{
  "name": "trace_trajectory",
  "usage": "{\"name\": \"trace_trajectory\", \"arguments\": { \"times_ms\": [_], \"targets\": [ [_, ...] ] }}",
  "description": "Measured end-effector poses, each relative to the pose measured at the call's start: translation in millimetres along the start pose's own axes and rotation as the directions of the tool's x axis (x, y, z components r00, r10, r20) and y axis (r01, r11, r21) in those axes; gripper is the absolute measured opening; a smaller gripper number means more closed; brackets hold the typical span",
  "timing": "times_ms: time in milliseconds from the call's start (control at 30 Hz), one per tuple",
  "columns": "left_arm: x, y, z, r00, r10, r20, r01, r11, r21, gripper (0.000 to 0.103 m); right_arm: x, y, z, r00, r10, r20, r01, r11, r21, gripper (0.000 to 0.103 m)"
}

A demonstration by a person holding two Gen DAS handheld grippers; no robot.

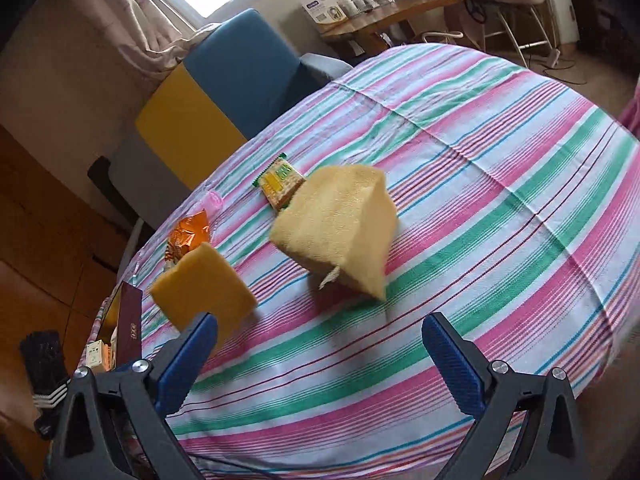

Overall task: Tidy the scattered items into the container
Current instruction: 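Grasp a yellow sponge with the right tool while the left tool approaches the pink hair curler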

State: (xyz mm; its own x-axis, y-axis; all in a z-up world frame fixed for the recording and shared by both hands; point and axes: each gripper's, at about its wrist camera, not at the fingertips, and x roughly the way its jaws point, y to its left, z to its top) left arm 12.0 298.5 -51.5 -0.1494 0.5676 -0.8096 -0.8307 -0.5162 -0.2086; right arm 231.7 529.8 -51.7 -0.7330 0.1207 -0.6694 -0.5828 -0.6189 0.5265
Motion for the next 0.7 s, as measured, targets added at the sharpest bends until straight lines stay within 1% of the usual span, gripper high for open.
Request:
{"name": "trace_trajectory", "arguments": {
  "times_ms": [67, 167, 233, 300, 367, 467, 600, 667, 700],
  "targets": [
    [6.6, -1.7, 1.5, 1.0, 0.028, -0.01, -0.028, 0.999, 0.015, 0.077, -8.2, 16.1, -1.1, 0.998, 0.057, 0.007, -0.056, 0.998, -0.04, 0.103],
    [9.9, -1.3, -0.6, 1.0, 0.012, -0.019, -0.012, 1.0, 0.018, 0.077, -6.0, 45.0, -1.9, 0.983, 0.179, -0.038, -0.182, 0.978, -0.102, 0.103],
    [12.0, -1.4, -2.0, 1.0, 0.0, -0.025, 0.001, 1.0, 0.019, 0.077, 2.3, 64.5, -1.5, 0.974, 0.219, -0.061, -0.226, 0.965, -0.133, 0.103],
    [11.6, -1.0, -2.4, 0.999, -0.036, -0.024, 0.036, 0.999, 0.022, 0.077, 14.7, 83.8, 2.1, 0.976, 0.208, -0.069, -0.217, 0.96, -0.175, 0.103],
    [9.8, -2.0, -2.5, 0.997, -0.067, -0.023, 0.068, 0.997, 0.031, 0.078, 30.4, 100.6, 7.3, 0.982, 0.175, -0.066, -0.185, 0.958, -0.218, 0.103],
    [12.6, -6.9, -1.2, 0.994, -0.098, -0.041, 0.1, 0.993, 0.06, 0.079, 58.2, 115.9, 11.6, 0.987, 0.126, -0.095, -0.148, 0.949, -0.28, 0.103],
    [28.8, -14.7, 5.6, 0.994, -0.082, -0.069, 0.089, 0.991, 0.099, 0.079, 88.7, 121.6, 13.0, 0.992, 0.029, -0.121, -0.073, 0.924, -0.375, 0.103],
    [37.7, -17.4, 11.0, 0.995, -0.06, -0.078, 0.068, 0.992, 0.103, 0.078, 99.9, 116.6, 14.9, 0.99, 0.013, -0.14, -0.066, 0.924, -0.377, 0.103],
    [42.1, -17.3, 14.0, 0.996, -0.048, -0.081, 0.055, 0.994, 0.096, 0.078, 102.5, 111.7, 17.1, 0.991, 0.005, -0.13, -0.052, 0.929, -0.365, 0.103]
  ]
}}
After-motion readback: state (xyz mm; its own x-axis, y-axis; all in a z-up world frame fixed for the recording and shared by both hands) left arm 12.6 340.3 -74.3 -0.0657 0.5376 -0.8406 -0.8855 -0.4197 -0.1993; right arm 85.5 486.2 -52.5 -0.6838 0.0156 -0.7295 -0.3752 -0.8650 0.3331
